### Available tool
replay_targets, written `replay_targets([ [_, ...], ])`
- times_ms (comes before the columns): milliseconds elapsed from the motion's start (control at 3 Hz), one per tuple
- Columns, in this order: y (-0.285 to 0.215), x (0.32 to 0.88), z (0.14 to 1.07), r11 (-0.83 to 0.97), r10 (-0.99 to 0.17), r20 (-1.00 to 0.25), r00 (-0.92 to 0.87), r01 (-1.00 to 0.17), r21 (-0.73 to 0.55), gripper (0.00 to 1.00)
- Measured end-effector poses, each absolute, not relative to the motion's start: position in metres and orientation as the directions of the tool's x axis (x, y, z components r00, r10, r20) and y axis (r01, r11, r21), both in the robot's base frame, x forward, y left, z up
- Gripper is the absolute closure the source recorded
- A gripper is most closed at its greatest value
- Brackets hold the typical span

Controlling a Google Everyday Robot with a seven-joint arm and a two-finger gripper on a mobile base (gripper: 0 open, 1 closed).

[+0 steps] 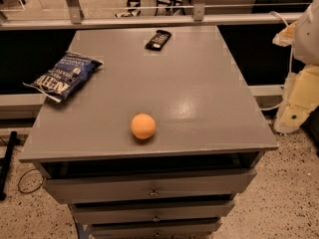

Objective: Pick blue chip bag

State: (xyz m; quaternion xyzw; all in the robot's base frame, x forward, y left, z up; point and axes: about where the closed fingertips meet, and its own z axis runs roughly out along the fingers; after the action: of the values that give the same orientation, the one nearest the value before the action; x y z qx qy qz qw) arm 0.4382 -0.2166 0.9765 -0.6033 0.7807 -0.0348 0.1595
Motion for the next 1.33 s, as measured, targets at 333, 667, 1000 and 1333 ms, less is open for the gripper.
replay_targets([
  [333, -0.217, 0.438, 0.977, 0.27, -0.953, -0.207, -0.221, -0.931, -0.247, 0.0],
  [667, -0.207, 0.449, 0.97, 0.253, -0.953, -0.23, -0.197, -0.936, -0.246, 0.0],
  [1000, -0.171, 0.488, 0.951, 0.189, -0.952, -0.283, -0.118, -0.952, -0.24, 0.0],
  [1333, -0.124, 0.533, 0.931, 0.128, -0.938, -0.344, -0.042, -0.964, -0.233, 0.0],
])
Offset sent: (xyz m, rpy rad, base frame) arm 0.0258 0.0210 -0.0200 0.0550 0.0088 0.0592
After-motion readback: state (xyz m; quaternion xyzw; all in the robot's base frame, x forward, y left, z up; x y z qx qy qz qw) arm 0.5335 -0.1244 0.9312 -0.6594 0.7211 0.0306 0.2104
